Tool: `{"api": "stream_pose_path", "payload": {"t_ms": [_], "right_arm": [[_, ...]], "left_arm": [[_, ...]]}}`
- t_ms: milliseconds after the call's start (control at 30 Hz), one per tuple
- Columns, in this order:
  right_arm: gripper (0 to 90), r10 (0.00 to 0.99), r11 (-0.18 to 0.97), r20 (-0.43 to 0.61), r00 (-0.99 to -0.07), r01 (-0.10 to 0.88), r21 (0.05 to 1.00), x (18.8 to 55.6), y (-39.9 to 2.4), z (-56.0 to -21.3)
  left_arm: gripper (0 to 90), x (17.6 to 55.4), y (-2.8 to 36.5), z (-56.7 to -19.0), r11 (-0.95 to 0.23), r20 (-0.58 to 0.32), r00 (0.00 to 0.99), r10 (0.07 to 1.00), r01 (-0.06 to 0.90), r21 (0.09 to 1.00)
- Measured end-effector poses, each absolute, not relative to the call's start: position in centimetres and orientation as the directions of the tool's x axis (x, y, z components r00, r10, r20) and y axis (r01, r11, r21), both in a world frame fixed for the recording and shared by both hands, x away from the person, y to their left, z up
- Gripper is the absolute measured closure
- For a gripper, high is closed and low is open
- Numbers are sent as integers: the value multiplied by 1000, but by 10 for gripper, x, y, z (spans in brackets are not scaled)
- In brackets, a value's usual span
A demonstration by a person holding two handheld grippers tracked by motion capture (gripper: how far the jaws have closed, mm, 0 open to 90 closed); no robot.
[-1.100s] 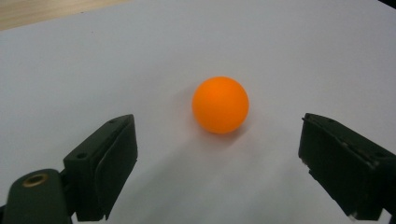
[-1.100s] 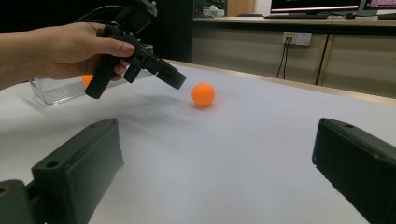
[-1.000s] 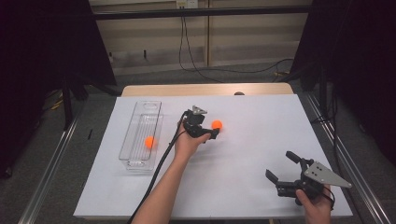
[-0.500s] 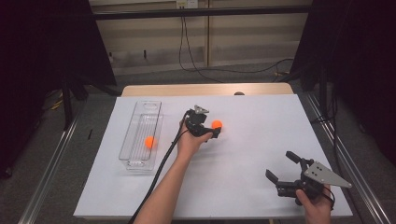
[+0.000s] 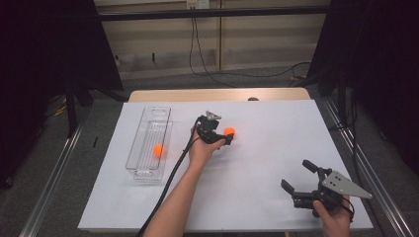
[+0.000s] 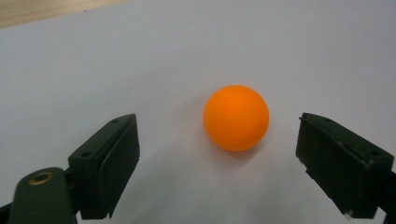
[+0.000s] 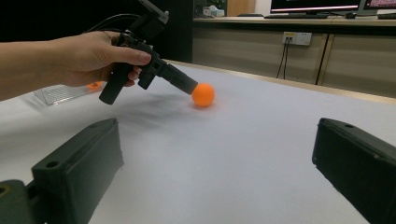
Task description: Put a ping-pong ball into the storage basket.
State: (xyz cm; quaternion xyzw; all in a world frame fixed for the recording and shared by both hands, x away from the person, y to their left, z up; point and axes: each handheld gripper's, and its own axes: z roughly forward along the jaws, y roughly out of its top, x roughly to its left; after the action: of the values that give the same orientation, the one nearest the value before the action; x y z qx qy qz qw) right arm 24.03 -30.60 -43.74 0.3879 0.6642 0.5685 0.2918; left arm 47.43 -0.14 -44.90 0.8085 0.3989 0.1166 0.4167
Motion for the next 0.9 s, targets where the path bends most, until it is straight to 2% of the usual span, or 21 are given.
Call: {"api": "stream_pose_path", "payload": {"t_ms": [467, 900], "right_arm": [[11, 847, 51, 55, -528, 183, 982, 240, -306, -437], [11, 847, 50, 56, -529, 184, 982, 240, -307, -437]], "left_arm": [[200, 477, -8, -455, -346, -129, 665, 736, 533, 773], [343, 481, -17, -459, -368, -118, 679, 725, 526, 767]]}}
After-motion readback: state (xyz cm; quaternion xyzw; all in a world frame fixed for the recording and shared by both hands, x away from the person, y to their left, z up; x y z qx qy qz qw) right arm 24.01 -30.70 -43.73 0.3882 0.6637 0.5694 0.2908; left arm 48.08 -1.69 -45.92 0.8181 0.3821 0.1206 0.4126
